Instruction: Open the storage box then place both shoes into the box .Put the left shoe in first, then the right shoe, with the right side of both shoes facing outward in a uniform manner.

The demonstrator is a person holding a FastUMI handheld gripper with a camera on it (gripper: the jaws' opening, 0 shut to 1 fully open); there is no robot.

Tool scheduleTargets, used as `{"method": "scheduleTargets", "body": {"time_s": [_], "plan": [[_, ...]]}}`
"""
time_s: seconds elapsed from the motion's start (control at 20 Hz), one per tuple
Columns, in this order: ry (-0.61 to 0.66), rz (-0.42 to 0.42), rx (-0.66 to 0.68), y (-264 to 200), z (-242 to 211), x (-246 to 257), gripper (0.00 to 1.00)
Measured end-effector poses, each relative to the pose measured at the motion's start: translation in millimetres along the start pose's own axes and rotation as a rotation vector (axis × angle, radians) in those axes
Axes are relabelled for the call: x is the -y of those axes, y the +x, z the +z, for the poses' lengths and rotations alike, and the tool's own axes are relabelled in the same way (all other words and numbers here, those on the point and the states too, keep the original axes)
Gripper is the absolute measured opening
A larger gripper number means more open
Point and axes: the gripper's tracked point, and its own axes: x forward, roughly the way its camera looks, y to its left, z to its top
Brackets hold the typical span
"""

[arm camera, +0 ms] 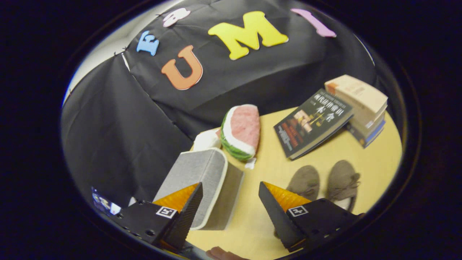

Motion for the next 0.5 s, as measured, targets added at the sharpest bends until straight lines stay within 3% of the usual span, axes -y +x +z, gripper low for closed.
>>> {"method": "scheduleTargets", "body": {"time_s": [0.25,0.5], "plan": [[0.086,0.174,-0.225,61.4,-32.5,-21.0,0.96],[0.204,0.227,-0.293,79.4,-36.3,-22.9,0.95]]}}
